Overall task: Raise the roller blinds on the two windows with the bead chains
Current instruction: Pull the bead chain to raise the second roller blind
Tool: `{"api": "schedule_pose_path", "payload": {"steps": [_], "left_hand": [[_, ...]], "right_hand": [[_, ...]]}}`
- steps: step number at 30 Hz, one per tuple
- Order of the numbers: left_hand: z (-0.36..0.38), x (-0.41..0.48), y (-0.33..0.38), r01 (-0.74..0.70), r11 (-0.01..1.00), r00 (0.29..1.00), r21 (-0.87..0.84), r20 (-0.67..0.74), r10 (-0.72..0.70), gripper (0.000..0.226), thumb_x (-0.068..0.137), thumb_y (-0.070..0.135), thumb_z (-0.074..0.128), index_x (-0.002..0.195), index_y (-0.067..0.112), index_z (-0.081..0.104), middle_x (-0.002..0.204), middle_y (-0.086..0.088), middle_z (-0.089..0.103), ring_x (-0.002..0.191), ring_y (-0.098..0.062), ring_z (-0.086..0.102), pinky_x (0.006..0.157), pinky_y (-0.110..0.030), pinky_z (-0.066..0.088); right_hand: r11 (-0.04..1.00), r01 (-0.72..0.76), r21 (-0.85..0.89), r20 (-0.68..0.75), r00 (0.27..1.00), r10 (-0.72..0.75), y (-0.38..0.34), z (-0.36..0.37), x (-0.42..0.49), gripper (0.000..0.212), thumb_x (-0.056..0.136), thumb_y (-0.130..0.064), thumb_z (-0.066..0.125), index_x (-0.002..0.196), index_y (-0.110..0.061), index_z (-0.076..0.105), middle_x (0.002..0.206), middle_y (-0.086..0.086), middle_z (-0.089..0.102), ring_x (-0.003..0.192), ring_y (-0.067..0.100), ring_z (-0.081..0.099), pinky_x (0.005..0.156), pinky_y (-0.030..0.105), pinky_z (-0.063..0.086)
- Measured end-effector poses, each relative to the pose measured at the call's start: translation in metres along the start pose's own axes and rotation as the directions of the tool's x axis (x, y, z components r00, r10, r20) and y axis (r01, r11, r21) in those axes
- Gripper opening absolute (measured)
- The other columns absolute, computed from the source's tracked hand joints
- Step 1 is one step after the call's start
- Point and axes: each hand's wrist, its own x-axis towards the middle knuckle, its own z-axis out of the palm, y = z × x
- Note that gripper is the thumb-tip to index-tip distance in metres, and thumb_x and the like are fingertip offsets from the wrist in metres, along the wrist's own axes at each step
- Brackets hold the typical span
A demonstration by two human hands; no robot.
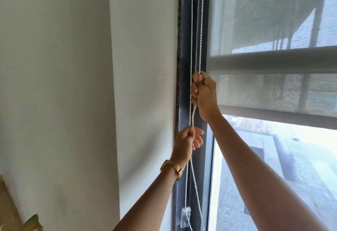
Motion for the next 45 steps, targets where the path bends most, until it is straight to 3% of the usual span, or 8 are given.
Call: {"api": "schedule_pose_path", "payload": {"steps": [4,8,11,16,21,27,36,45], "left_hand": [[-0.005,0.014,0.02,-0.024,0.989,0.993,-0.144,-0.114,0.008,0.038,0.102,0.026,0.033,0.128,0.008,0.053,0.108,0.0,0.064,0.101,-0.01,0.061,0.087,-0.018,0.045],[-0.007,0.049,0.077,-0.176,0.964,0.971,-0.198,-0.197,0.137,0.033,0.1,0.018,0.037,0.125,0.006,0.055,0.106,-0.005,0.066,0.098,-0.016,0.064,0.086,-0.022,0.052],[-0.005,0.072,0.122,-0.216,0.963,0.974,-0.159,-0.105,0.201,0.043,0.103,0.029,0.027,0.129,0.003,0.049,0.106,-0.008,0.065,0.084,-0.018,0.066,0.079,-0.029,0.054],[0.0,0.097,0.149,-0.271,0.948,0.951,-0.164,-0.198,0.238,0.036,0.102,0.019,0.033,0.108,0.002,0.064,0.055,0.003,0.046,0.035,-0.003,0.036,0.037,-0.012,0.031],[-0.007,0.101,0.133,-0.37,0.922,0.91,-0.11,-0.241,0.336,0.039,0.1,0.011,0.035,0.064,0.016,0.05,0.04,0.014,0.039,0.037,-0.004,0.03,0.038,-0.01,0.025],[-0.021,0.102,0.119,-0.418,0.904,0.892,-0.089,-0.231,0.39,0.042,0.098,0.006,0.033,0.06,0.018,0.044,0.042,0.011,0.035,0.042,-0.007,0.025,0.04,-0.015,0.022],[-0.008,0.099,0.112,-0.433,0.899,0.871,-0.059,-0.283,0.401,0.037,0.089,0.01,0.041,0.056,0.025,0.049,0.05,0.015,0.046,0.056,-0.01,0.038,0.058,-0.031,0.033],[-0.009,0.072,0.088,-0.345,0.933,0.92,-0.105,-0.236,0.313,0.049,0.088,0.001,0.035,0.048,0.029,0.043,0.041,0.014,0.033,0.045,-0.007,0.027,0.047,-0.019,0.022]], "right_hand": [[0.996,0.026,-0.09,-0.069,0.997,-0.032,0.028,-0.011,-0.021,0.033,0.094,-0.004,0.027,0.069,-0.016,0.042,0.054,0.0,0.032,0.041,0.004,0.026,0.036,0.015,0.021],[0.99,-0.082,-0.112,-0.099,0.993,0.071,0.059,-0.008,-0.046,0.027,0.095,-0.004,0.033,0.07,-0.006,0.043,0.048,-0.006,0.033,0.04,0.006,0.026,0.039,0.017,0.02],[0.986,-0.119,-0.119,-0.08,0.991,0.11,0.076,-0.001,-0.068,0.045,0.095,0.002,0.029,0.059,-0.023,0.04,0.049,-0.01,0.032,0.039,0.002,0.023,0.035,0.013,0.019],[0.989,-0.116,-0.09,-0.065,0.992,0.11,0.085,0.005,-0.086,0.053,0.099,-0.001,0.029,0.056,-0.028,0.041,0.051,-0.011,0.029,0.041,0.002,0.021,0.036,0.013,0.018],[0.978,-0.193,-0.073,0.013,0.981,0.195,0.087,0.008,-0.084,0.032,0.101,-0.005,0.03,0.071,-0.01,0.038,0.057,-0.001,0.027,0.04,0.0,0.023,0.035,0.011,0.02],[0.959,-0.231,-0.166,0.123,0.96,0.253,0.069,-0.006,-0.058,0.035,0.101,-0.01,0.031,0.084,-0.019,0.06,0.069,-0.003,0.068,0.058,0.01,0.058,0.054,0.019,0.043],[0.997,-0.01,0.076,-0.015,1.0,0.011,-0.018,0.02,0.039,0.038,0.101,-0.026,0.033,0.112,-0.002,0.061,0.099,0.012,0.068,0.089,0.016,0.066,0.081,0.025,0.055],[0.993,0.112,0.045,0.034,0.993,-0.114,-0.077,0.043,0.076,0.024,0.1,-0.007,0.037,0.112,0.003,0.055,0.078,0.008,0.066,0.05,0.009,0.055,0.049,0.021,0.046]]}}
